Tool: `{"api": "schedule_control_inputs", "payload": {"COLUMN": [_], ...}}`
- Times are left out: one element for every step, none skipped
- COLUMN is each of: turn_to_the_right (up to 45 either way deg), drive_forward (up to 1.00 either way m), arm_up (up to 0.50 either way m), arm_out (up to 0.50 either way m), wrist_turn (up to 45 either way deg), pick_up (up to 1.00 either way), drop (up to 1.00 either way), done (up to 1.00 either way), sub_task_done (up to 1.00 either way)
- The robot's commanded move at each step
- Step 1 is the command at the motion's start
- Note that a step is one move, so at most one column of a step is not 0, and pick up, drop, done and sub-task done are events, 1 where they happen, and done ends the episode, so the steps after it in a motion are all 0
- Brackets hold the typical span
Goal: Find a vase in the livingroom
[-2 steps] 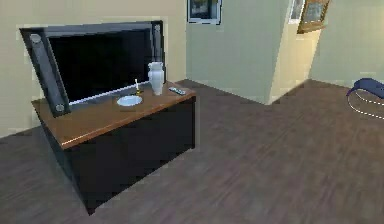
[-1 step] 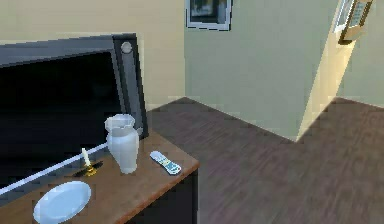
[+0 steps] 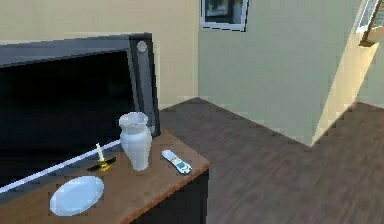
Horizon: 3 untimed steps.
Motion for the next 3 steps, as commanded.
{"api": "schedule_control_inputs", "payload": {"turn_to_the_right": [0.0,-18.0,0.0], "drive_forward": [0.05,0.0,0.0], "arm_up": [0.0,0.0,0.0], "arm_out": [0.0,0.0,0.0], "wrist_turn": [0.0,0.0,0.0], "pick_up": [0.0,0.0,0.0], "drop": [0.0,0.0,0.0], "done": [0.0,0.0,1.0], "sub_task_done": [0.0,0.0,0.0]}}
